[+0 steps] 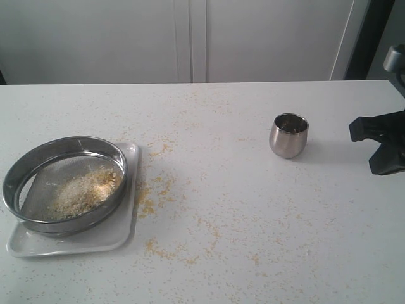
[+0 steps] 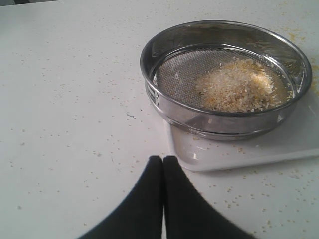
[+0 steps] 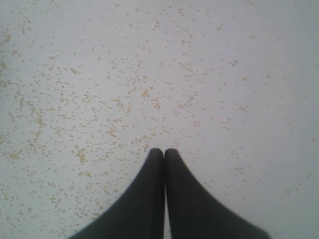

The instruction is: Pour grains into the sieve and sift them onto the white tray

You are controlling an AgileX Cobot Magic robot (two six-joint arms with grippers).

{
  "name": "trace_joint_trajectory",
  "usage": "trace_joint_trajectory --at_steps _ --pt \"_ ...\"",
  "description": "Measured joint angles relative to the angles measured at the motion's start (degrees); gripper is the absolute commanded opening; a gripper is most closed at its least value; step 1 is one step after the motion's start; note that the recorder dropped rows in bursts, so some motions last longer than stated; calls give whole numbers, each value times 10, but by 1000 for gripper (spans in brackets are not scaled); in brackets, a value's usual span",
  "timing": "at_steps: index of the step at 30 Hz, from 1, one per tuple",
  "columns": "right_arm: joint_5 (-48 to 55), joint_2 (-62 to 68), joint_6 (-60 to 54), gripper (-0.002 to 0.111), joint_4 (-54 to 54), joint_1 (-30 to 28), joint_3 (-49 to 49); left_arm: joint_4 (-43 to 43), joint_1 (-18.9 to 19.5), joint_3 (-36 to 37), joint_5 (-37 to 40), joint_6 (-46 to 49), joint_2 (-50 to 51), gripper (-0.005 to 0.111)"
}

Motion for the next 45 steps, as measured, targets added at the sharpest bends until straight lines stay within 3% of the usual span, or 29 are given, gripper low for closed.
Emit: trace_joint_trajectory --at_steps 17,25,39,45 --pt "0 0 2 0 0 0 0 0 0 0 -4 0 0 0" --pt "-1 0 2 0 0 0 0 0 0 0 -103 0 0 0" --pt "-1 0 2 0 0 0 0 0 0 0 -124 0 0 0" --pt "-1 0 2 0 0 0 0 0 0 0 -177 0 0 0"
